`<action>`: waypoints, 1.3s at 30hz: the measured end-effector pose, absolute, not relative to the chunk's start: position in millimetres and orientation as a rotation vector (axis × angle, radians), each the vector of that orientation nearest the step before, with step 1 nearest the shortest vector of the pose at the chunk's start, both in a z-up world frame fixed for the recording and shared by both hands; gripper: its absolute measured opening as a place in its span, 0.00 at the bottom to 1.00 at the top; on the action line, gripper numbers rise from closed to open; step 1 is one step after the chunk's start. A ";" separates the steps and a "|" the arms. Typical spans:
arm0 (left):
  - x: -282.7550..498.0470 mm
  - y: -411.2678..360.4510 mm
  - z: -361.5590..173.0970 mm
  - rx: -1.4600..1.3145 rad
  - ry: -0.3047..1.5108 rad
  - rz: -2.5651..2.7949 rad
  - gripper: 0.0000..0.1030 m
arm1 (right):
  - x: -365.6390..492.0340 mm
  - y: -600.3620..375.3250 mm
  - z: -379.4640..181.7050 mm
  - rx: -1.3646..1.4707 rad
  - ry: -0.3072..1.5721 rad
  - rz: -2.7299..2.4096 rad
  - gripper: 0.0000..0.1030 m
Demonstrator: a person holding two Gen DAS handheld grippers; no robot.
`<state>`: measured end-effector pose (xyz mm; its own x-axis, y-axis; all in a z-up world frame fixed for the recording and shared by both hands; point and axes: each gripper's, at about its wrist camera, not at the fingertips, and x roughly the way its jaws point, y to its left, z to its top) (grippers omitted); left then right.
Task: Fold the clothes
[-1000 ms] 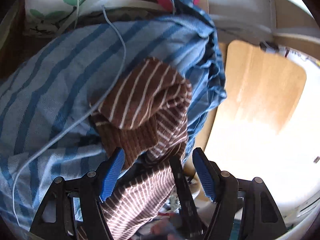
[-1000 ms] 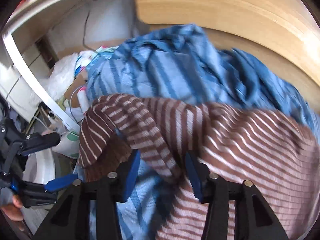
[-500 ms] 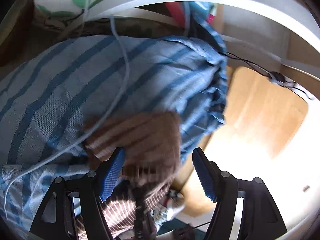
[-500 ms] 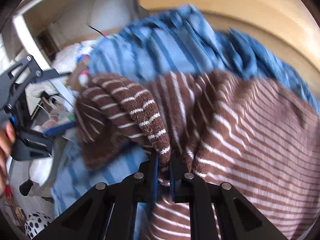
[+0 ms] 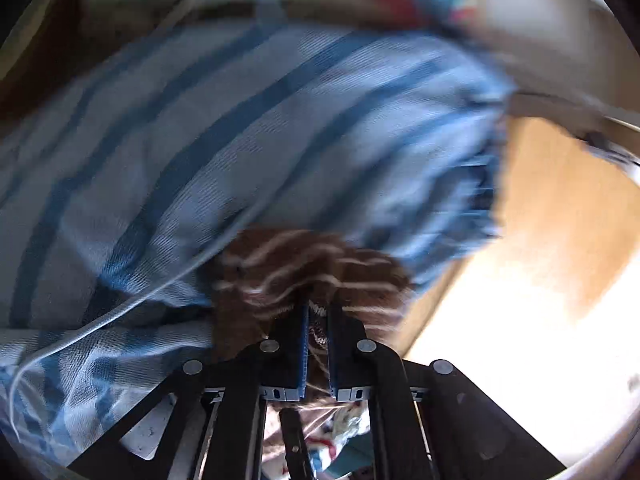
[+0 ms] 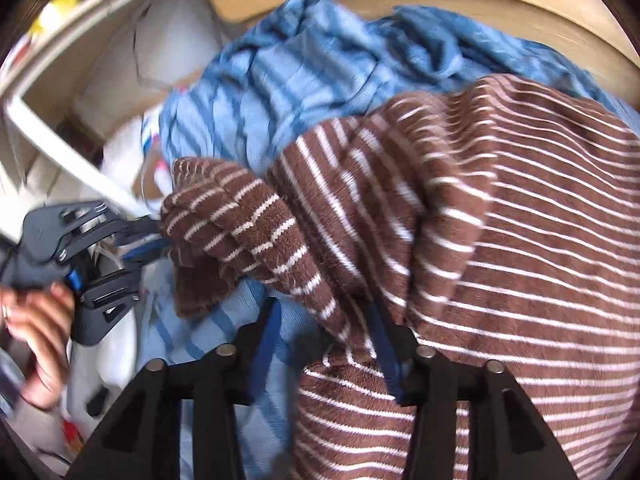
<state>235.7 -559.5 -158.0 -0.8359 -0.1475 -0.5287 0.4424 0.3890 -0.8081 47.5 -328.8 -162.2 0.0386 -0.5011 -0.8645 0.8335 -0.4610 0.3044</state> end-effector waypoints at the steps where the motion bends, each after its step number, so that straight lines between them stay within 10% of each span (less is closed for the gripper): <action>1: 242.5 -556.2 -140.3 0.191 2.083 -1.552 0.07 | 44.5 -324.4 -155.7 1.268 0.354 -1.663 0.60; 6: 267.1 -524.9 -99.5 0.085 1.969 -1.742 0.07 | 44.1 -306.3 -140.3 1.229 0.262 -1.759 0.66; 13: 295.6 -443.8 -211.6 0.551 2.126 -1.221 0.10 | 61.6 -310.0 -159.0 1.264 0.334 -1.748 0.65; 15: 298.1 -433.6 -217.1 0.504 2.207 -1.211 0.28 | 67.9 -304.4 -160.0 1.252 0.371 -1.733 0.65; 17: 301.0 -434.5 -191.9 0.497 2.129 -1.299 0.70 | 68.2 -300.3 -159.2 1.255 0.377 -1.727 0.65; 18: 303.8 -436.4 -176.8 0.477 2.076 -1.348 0.71 | 67.1 -300.2 -159.4 1.261 0.372 -1.725 0.65; 28: 306.8 -536.3 -155.7 0.590 1.902 -1.172 0.63 | 52.6 -290.7 -168.0 1.373 0.258 -1.728 0.65; 34: 292.5 -530.8 -194.4 0.662 1.930 -1.147 0.14 | 59.0 -288.6 -160.6 1.340 0.284 -1.737 0.65; 39: 288.4 -511.6 -96.9 0.160 1.891 -1.785 0.13 | 56.2 -276.5 -145.0 1.296 0.242 -1.781 0.65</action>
<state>288.4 -511.6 -96.9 -0.8525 -0.2674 -0.4491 0.4329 0.1201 -0.8934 56.2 -276.5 -145.0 -0.0535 -0.5399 -0.8400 0.7445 -0.5822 0.3268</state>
